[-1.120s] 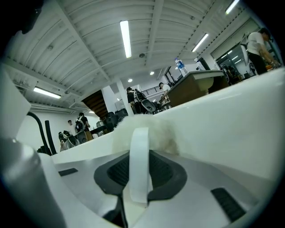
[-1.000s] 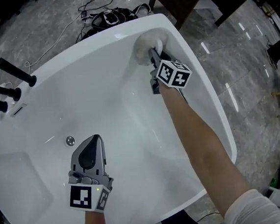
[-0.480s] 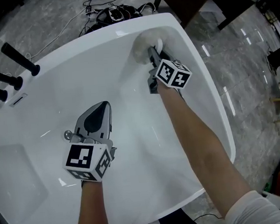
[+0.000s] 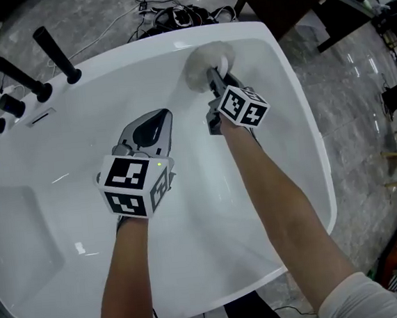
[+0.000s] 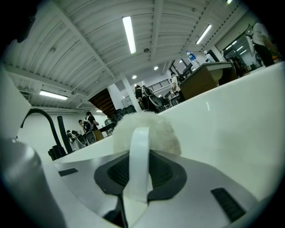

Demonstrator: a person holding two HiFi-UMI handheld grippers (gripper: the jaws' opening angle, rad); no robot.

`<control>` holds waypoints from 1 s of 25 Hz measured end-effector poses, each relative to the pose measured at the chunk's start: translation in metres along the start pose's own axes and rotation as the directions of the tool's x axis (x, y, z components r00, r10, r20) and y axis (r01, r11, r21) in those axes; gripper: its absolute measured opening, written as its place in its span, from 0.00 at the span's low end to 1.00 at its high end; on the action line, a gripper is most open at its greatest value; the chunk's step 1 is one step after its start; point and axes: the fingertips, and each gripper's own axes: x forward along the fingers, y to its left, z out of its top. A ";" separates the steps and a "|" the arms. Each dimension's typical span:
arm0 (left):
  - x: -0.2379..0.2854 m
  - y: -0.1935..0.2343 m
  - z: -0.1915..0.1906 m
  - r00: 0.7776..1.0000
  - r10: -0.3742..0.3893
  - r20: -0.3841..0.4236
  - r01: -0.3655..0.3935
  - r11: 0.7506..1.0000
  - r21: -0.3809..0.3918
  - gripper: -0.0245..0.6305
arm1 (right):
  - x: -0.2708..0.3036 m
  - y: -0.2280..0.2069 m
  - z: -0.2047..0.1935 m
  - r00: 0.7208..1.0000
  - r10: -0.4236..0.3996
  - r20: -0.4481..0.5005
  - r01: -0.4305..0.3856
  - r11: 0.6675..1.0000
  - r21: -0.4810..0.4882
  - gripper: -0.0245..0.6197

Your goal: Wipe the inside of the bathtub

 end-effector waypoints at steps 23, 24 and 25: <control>-0.191 0.177 -0.039 0.960 0.279 -0.013 -0.280 0.960 -0.022 0.05 | 0.034 0.239 -0.102 0.974 0.189 -0.129 -0.194 0.981 -0.027 0.18; -0.199 0.184 -0.041 0.958 0.286 -0.012 -0.287 0.958 -0.025 0.05 | 0.035 0.250 -0.107 0.970 0.201 -0.137 -0.207 0.978 -0.033 0.18; -0.207 0.190 -0.043 0.956 0.294 -0.011 -0.294 0.955 -0.030 0.05 | 0.037 0.261 -0.111 0.968 0.209 -0.141 -0.216 0.976 -0.033 0.18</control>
